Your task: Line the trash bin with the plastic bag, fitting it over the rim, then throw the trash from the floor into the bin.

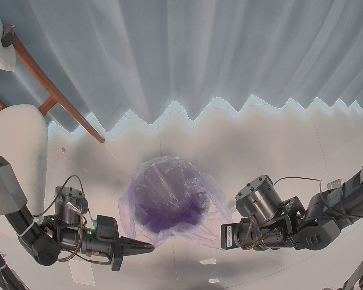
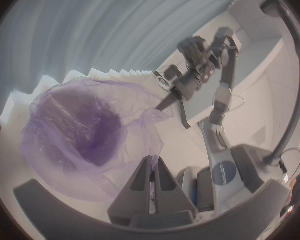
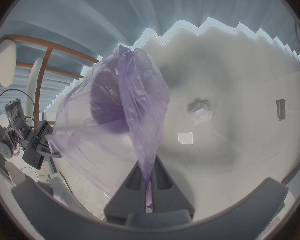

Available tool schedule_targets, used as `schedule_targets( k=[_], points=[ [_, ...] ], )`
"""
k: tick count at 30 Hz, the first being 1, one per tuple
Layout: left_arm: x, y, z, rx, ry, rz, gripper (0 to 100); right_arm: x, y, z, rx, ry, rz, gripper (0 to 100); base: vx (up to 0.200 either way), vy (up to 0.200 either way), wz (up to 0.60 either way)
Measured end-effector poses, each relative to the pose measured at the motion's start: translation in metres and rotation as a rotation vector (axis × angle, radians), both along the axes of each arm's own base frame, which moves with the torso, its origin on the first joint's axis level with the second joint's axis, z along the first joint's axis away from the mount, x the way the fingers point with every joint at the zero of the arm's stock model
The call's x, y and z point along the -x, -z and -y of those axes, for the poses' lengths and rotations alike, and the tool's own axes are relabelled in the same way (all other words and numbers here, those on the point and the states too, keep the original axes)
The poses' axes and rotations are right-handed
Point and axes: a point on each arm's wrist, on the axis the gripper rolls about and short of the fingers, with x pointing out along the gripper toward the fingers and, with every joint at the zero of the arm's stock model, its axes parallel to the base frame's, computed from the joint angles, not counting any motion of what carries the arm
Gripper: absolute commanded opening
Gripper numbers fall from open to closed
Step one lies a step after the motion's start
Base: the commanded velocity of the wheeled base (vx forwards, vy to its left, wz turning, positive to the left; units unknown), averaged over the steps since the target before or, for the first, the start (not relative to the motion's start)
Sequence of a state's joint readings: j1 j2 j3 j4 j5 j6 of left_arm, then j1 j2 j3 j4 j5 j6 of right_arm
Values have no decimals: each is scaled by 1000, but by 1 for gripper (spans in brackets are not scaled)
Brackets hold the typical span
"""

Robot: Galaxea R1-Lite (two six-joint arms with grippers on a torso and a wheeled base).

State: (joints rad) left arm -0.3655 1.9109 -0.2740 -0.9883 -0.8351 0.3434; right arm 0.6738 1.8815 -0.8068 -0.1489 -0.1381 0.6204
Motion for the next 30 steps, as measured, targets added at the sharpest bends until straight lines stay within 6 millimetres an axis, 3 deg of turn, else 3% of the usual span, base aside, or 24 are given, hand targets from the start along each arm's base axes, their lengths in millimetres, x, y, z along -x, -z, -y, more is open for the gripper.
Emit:
schedule_targets(
  k=[8, 30],
  points=[
    [15, 25, -4, -105, 15, -39, 0, 2, 19, 1, 60, 16, -13, 0, 0, 0, 0],
    [8, 60, -10, -318, -156, -98, 0, -31, 61, -18, 144, 88, 13, 0, 0, 0, 0]
  ],
)
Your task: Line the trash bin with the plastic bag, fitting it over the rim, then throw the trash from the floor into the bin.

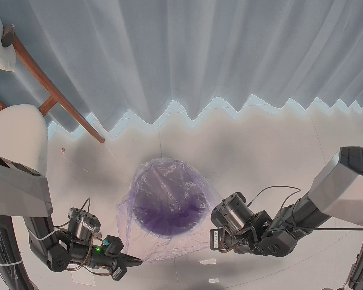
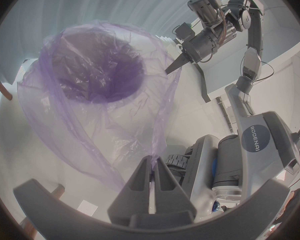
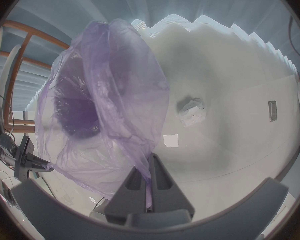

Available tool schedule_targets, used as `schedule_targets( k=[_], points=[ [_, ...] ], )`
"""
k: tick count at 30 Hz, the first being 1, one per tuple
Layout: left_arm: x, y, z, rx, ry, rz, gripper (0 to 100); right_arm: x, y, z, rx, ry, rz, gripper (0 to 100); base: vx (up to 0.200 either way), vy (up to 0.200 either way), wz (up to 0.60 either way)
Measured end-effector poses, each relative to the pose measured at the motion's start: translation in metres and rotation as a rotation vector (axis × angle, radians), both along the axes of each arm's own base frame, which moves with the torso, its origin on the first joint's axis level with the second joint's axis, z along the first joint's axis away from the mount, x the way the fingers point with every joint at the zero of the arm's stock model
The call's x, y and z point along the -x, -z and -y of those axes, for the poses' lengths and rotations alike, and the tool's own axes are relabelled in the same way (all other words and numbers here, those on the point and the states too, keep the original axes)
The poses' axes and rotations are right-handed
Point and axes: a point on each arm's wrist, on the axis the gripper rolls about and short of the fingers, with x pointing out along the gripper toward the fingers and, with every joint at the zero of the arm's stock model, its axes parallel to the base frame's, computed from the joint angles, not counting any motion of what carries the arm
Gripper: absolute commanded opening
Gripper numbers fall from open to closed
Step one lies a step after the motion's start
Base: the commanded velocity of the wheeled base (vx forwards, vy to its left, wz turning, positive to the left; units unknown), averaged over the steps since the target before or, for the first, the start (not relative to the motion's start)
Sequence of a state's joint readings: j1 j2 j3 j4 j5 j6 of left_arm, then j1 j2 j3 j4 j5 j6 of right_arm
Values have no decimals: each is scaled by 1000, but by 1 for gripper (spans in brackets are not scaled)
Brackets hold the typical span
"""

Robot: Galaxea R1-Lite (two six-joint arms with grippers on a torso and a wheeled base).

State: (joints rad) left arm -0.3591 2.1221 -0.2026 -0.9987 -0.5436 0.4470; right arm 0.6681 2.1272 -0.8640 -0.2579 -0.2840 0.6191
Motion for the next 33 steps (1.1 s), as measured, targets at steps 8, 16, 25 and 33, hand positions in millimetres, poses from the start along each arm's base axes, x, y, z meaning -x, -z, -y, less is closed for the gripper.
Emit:
schedule_targets(
  k=[8, 16, 25, 33],
  points=[
    [-12, 6, 2, -94, -88, 38, 0, -11, 8, -2, 19, 31, 9, 0, 0, 0, 0],
    [-15, 10, 2, -112, -103, 32, 0, -28, 16, 0, 21, 85, 22, 0, 0, 0, 0],
    [-13, 10, 3, -111, -96, 29, 100, -30, 21, 2, 45, 105, 24, 100, 0, 0, 0],
    [-8, 1, 0, -91, -101, 56, 100, -23, 10, 2, 17, 118, 38, 100, 0, 0, 0]
  ],
)
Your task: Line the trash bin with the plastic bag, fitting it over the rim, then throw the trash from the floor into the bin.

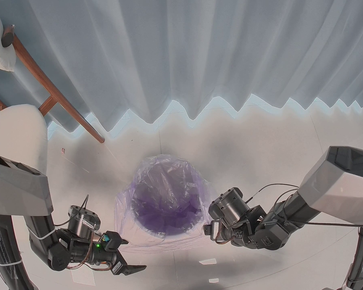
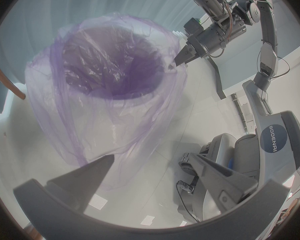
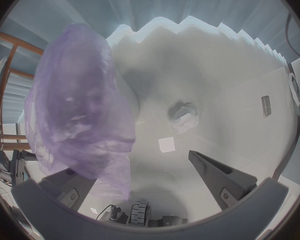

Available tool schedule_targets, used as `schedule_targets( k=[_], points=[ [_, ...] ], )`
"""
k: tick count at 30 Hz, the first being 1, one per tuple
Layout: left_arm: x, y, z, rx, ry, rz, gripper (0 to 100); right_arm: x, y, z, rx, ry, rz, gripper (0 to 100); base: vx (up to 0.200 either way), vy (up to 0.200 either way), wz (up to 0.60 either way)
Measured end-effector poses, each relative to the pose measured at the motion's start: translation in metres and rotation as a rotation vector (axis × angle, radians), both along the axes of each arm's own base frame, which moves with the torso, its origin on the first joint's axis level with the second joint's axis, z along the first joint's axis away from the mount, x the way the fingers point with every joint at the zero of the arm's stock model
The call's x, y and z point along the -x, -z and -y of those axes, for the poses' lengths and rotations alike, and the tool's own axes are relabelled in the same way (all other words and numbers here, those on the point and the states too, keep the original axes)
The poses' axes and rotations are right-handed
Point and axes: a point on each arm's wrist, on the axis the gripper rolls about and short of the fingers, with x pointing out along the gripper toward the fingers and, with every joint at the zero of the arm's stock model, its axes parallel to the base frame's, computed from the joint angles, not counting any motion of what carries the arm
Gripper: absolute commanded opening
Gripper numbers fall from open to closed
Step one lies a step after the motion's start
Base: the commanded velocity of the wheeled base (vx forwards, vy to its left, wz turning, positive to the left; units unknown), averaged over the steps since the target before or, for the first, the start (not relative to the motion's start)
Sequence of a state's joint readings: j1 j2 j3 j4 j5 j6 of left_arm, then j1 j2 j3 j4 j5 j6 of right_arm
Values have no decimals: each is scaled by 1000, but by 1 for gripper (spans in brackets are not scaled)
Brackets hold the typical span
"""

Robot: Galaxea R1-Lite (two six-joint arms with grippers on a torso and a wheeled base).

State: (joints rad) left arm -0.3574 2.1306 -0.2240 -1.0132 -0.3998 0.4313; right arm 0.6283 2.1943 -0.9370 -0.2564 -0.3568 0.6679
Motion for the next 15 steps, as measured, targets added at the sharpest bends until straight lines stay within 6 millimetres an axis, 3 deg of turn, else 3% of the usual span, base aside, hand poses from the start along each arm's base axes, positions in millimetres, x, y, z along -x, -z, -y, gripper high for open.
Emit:
schedule_targets(
  k=[7, 15],
  points=[
    [18, -23, -9, 64, -62, 30, 100, 14, -16, 8, -11, -3, 12, 100, 0, 0, 0],
    [43, -71, -17, 241, -179, 98, 100, 30, -45, 18, -67, -25, 47, 100, 0, 0, 0]
  ],
)
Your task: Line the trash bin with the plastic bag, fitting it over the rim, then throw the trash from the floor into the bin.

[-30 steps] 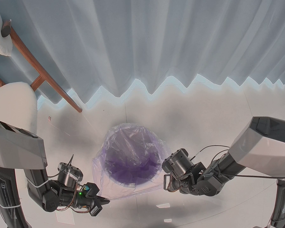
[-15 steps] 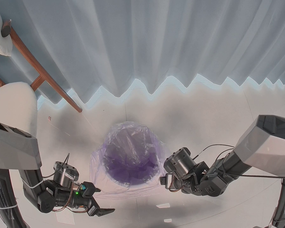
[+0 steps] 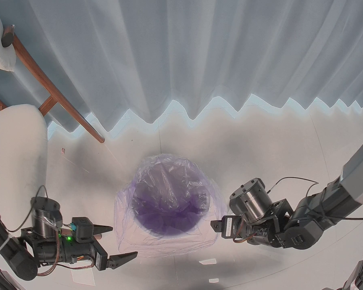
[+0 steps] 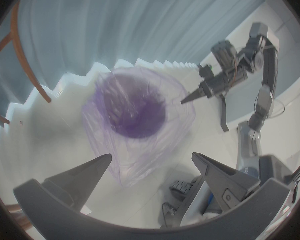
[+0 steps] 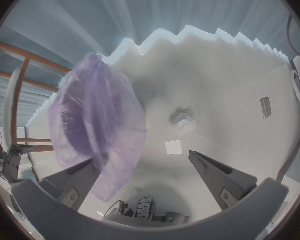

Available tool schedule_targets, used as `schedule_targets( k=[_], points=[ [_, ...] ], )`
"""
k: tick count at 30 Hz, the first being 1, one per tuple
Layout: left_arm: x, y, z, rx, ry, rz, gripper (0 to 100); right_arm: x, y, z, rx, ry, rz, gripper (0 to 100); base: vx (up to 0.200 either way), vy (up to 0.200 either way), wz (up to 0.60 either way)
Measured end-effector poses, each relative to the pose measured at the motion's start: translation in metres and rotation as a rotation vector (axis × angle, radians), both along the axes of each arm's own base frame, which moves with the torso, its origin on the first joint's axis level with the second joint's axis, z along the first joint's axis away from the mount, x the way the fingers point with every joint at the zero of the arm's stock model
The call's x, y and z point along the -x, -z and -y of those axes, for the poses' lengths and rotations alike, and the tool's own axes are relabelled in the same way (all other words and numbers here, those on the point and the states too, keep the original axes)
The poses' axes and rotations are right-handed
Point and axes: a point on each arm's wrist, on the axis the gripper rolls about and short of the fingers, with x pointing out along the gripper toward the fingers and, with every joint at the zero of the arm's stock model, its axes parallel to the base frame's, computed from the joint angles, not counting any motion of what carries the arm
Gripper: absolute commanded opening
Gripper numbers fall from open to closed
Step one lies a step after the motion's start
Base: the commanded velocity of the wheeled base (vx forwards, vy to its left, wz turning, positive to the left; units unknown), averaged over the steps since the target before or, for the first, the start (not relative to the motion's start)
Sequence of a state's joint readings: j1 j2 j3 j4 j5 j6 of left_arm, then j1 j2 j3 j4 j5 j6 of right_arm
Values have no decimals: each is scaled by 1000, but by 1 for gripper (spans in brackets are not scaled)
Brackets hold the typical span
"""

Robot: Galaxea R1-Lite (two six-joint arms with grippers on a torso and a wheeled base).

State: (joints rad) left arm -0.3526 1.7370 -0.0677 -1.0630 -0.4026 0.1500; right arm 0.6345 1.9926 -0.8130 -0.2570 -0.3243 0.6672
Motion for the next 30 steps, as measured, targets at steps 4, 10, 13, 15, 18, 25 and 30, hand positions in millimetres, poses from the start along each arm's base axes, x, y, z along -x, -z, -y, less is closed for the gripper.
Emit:
schedule_targets(
  k=[4, 10, 13, 15, 18, 25, 30],
  points=[
    [14, -24, -4, 101, -39, 49, 100, 11, -20, 7, -60, -22, 31, 100, 0, 0, 0],
    [40, -53, -12, 261, -111, 79, 100, 30, -45, 22, -168, -55, 117, 100, 0, 0, 0],
    [53, -62, -18, 346, -199, 47, 100, 39, -53, 29, -206, -63, 154, 100, 0, 0, 0],
    [58, -67, -21, 397, -269, 32, 100, 43, -57, 33, -224, -61, 172, 100, 0, 0, 0],
    [64, -73, -25, 486, -357, -1, 100, 47, -60, 42, -239, -43, 189, 100, 0, 0, 0],
    [71, -71, -31, 496, -401, -12, 100, 50, -63, 57, -245, 7, 206, 100, 0, 0, 0],
    [64, -65, -30, 322, -358, 49, 100, 49, -65, 68, -232, 42, 222, 100, 0, 0, 0]
  ],
)
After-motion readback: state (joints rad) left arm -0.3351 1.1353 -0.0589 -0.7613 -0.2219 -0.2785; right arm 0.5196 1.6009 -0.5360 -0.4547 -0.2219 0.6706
